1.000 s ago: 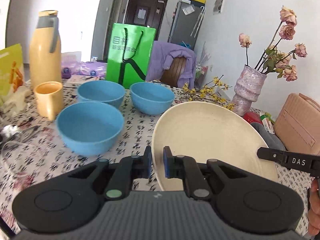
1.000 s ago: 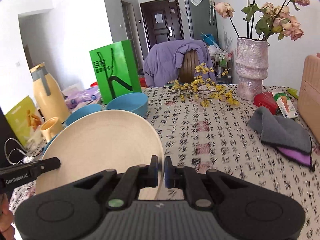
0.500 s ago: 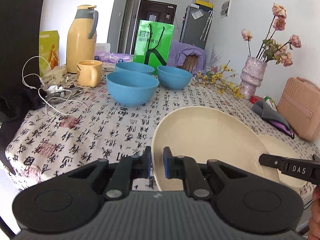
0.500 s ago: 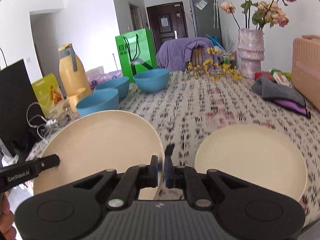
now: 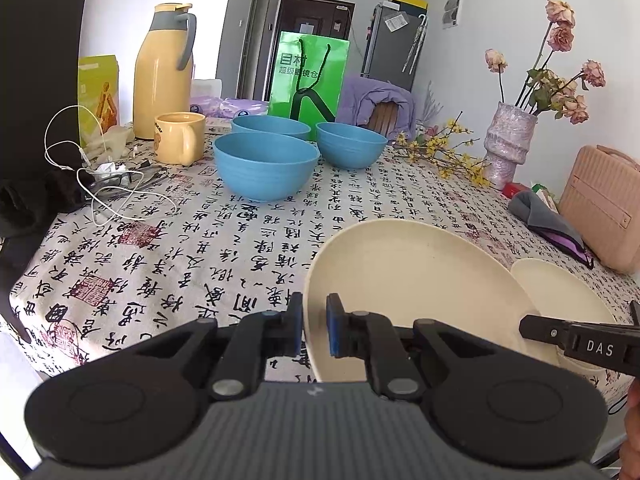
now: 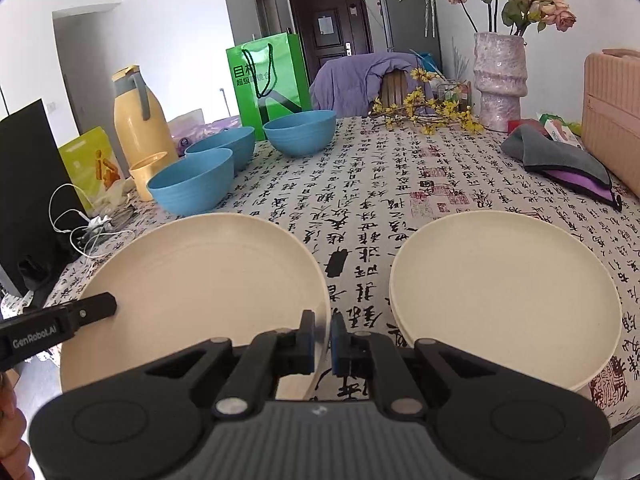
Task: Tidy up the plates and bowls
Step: 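Carry the left tool's cream plate toward the stack while the right tool carries its plate, then lower the left tool's plate onto the stack and open it while the right tool releases its plate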
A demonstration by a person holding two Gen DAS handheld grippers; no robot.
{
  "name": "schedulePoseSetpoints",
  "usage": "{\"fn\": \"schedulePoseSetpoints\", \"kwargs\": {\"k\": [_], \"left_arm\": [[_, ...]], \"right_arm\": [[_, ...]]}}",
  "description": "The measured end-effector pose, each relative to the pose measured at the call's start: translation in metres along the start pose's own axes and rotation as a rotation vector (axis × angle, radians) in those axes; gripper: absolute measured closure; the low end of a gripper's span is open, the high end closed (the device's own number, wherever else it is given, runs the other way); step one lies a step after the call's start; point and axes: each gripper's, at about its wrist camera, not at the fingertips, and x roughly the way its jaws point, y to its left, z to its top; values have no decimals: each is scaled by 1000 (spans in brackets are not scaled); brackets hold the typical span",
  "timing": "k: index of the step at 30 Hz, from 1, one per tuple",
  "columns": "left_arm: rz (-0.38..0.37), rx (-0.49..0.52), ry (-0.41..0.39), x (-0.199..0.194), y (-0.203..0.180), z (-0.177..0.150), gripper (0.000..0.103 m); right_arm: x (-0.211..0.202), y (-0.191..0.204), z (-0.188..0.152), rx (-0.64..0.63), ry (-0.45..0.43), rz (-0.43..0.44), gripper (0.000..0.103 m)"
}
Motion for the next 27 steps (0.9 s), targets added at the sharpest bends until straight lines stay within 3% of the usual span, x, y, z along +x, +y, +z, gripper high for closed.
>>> {"fn": "schedulePoseSetpoints", "kwargs": {"k": [11,22,27], "left_arm": [[-73,39,16,21,-40,11,91],[-234,91,92,75,-133,12,91],[-267,115,124,98,-169,7,91]], "right_arm": [[-7,-31,14,7,-39,-46,96],[-16,-125,27,68,-41,-184,96],[-12,-167,32,84,-20,-239,96]]}}
